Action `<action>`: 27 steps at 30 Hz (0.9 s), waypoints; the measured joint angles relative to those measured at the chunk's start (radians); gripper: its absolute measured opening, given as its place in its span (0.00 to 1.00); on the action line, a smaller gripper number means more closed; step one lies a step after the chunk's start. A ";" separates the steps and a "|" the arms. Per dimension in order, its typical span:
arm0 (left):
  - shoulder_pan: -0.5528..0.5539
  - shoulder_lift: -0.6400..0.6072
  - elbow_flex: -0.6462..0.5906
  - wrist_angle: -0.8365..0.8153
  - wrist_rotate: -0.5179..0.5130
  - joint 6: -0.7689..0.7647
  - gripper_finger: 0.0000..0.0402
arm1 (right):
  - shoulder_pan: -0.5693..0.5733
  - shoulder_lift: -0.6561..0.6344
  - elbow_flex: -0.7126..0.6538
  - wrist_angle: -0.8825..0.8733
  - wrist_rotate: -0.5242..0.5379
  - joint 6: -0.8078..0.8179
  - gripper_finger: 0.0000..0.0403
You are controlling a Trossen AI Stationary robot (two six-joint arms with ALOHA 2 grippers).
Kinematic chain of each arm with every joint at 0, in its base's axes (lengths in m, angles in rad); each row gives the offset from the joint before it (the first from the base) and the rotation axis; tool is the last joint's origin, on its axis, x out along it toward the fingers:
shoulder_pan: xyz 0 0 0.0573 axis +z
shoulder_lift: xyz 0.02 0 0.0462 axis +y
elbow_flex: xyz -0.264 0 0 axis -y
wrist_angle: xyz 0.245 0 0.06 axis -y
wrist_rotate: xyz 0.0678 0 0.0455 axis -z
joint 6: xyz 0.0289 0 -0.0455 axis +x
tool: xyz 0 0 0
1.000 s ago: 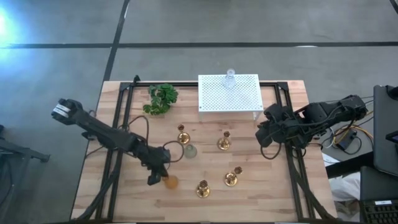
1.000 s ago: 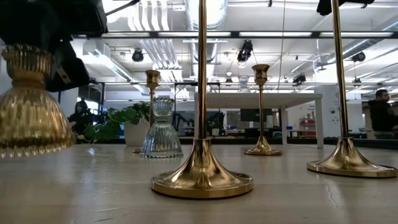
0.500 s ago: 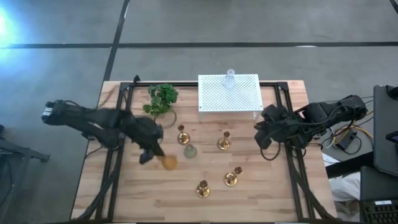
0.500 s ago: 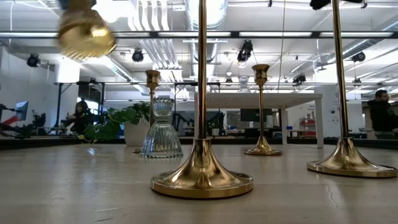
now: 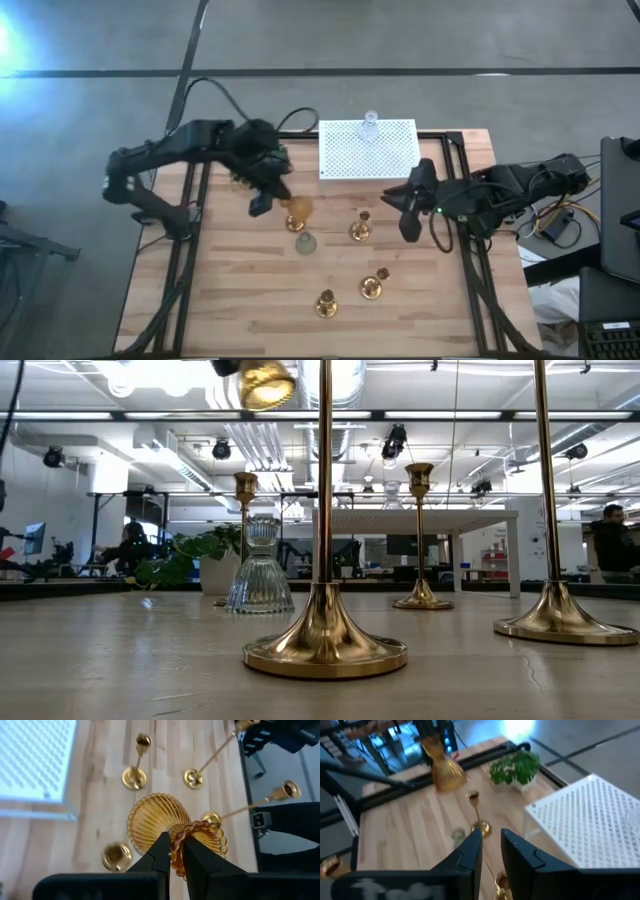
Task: Pick & Place candle stick holders
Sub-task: Put the yellow glass candle holder on the shelf
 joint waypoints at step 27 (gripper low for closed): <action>0.052 0.412 0.579 -0.101 0.048 0.141 0.07 | -0.141 0.164 0.001 0.281 -0.062 -0.215 0.63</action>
